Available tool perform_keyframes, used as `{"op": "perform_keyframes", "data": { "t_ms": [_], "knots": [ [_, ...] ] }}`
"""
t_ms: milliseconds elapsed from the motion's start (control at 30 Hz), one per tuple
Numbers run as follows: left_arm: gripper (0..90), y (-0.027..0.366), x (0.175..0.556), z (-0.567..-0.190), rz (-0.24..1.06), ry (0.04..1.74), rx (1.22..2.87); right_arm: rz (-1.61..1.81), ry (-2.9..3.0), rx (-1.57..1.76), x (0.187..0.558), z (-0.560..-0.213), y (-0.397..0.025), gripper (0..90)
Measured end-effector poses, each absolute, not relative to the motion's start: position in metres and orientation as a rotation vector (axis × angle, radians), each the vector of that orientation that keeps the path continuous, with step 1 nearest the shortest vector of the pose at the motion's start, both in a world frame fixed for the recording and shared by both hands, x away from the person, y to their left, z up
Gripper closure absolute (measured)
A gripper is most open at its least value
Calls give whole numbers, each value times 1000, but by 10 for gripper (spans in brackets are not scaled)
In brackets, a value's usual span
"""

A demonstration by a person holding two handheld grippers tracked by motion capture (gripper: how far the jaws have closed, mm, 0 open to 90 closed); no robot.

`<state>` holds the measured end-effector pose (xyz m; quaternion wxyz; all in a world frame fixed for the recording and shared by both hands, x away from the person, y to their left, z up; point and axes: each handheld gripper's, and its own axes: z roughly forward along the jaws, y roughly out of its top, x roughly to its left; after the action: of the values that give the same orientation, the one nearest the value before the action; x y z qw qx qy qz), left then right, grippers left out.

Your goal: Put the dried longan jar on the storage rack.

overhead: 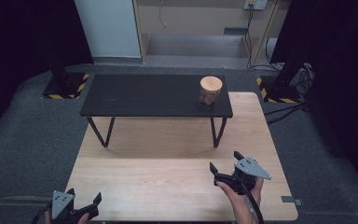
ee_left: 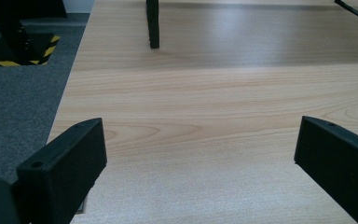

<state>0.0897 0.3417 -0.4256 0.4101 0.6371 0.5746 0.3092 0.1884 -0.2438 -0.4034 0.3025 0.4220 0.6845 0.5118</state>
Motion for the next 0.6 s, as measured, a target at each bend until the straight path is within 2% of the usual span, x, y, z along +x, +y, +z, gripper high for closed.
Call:
{"op": "perform_keyframes", "data": {
  "t_ms": [600],
  "knots": [
    [10,337,91,-425,774,1434,1615,1376,1802,1138,174,-428,-254,30]
  ]
}}
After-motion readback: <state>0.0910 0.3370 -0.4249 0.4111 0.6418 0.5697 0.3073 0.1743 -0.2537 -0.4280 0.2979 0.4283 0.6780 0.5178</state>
